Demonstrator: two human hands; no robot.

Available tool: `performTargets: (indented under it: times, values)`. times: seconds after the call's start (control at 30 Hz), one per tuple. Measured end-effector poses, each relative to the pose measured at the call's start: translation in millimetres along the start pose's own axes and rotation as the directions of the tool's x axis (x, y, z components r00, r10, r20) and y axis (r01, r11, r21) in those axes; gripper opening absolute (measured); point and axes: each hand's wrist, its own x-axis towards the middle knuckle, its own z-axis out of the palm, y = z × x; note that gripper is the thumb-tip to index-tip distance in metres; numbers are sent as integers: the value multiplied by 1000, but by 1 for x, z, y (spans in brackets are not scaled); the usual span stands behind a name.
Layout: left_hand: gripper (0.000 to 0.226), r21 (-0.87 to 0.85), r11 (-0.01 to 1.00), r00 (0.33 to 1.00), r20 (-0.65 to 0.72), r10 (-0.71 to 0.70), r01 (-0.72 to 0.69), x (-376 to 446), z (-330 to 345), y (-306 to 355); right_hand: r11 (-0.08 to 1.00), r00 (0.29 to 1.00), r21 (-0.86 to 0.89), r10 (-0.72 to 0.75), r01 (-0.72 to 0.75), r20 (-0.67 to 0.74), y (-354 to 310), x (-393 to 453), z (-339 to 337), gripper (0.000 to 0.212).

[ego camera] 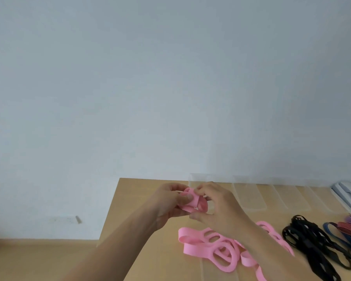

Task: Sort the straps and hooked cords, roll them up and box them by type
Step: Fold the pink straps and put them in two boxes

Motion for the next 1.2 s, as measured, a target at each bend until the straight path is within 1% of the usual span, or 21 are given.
performTargets:
  times: [0.07, 0.13, 0.2, 0.27, 0.37, 0.5, 0.57, 0.63, 0.7, 0.77, 0.83, 0.87, 0.9, 0.97, 1.07, 1.13, 1.2]
  values:
    - [26, -4, 1000, 999, -25, -27, 27, 14, 0, -6, 998, 996, -54, 37, -33, 84, 13, 4, 3, 59]
    - [25, -8, 998, 997, -47, -58, 58, 27, 1, -11, 994, 990, -105, 49, -35, 134, 27, 11, 6, 58]
    - [24, -8, 996, 993, -69, -90, 90, 40, 5, -15, 993, 986, -112, 49, -31, 161, 44, 20, 10, 54]
    - [23, -4, 993, 990, -87, -114, 114, 53, 8, -17, 995, 986, -89, 52, -38, 158, 61, 29, 13, 48]
    - [24, 30, 989, 984, -110, -140, 144, 78, 13, -18, 996, 982, -32, 90, -86, 165, 90, 43, 15, 41]
    - [23, 152, 968, 975, -126, -181, 199, 110, 17, -24, 989, 972, 21, 142, -149, 185, 128, 59, 17, 36]
    - [30, 220, 950, 964, -199, -177, 220, 130, 18, -29, 986, 971, 10, 162, -167, 176, 148, 69, 15, 35]
    - [38, 336, 914, 944, -308, -122, 228, 151, 17, -38, 988, 977, -3, 154, -155, 144, 164, 82, 12, 46]
    - [40, 487, 836, 917, -396, -45, 251, 171, 15, -49, 991, 981, 14, 129, -132, 143, 179, 96, 11, 51]
    - [40, 602, 741, 899, -437, -7, 298, 185, 16, -57, 994, 980, -3, 110, -111, 168, 191, 109, 16, 39]
    - [39, 660, 680, 891, -454, 21, 320, 196, 20, -64, 991, 972, -77, 125, -112, 199, 205, 123, 25, 22]
    - [37, 661, 676, 885, -465, 29, 325, 201, 22, -67, 985, 967, -126, 143, -118, 210, 213, 129, 31, 14]
    - [33, 645, 689, 877, -480, 29, 331, 204, 23, -69, 977, 960, -173, 163, -125, 226, 219, 133, 37, 13]
    - [23, 583, 735, 856, -517, 9, 344, 211, 22, -75, 964, 950, -240, 177, -114, 258, 230, 141, 47, 21]
    - [6, 517, 785, 841, -540, -10, 341, 218, 18, -82, 966, 958, -245, 149, -87, 245, 242, 146, 57, 28]
    - [6, 502, 801, 840, -543, -2, 327, 218, 16, -84, 949, 972, -313, 103, -33, 210, 246, 146, 62, 27]
    - [6, 493, 812, 841, -541, 5, 312, 220, 15, -86, 905, 981, -426, 66, 18, 182, 246, 147, 65, 36]
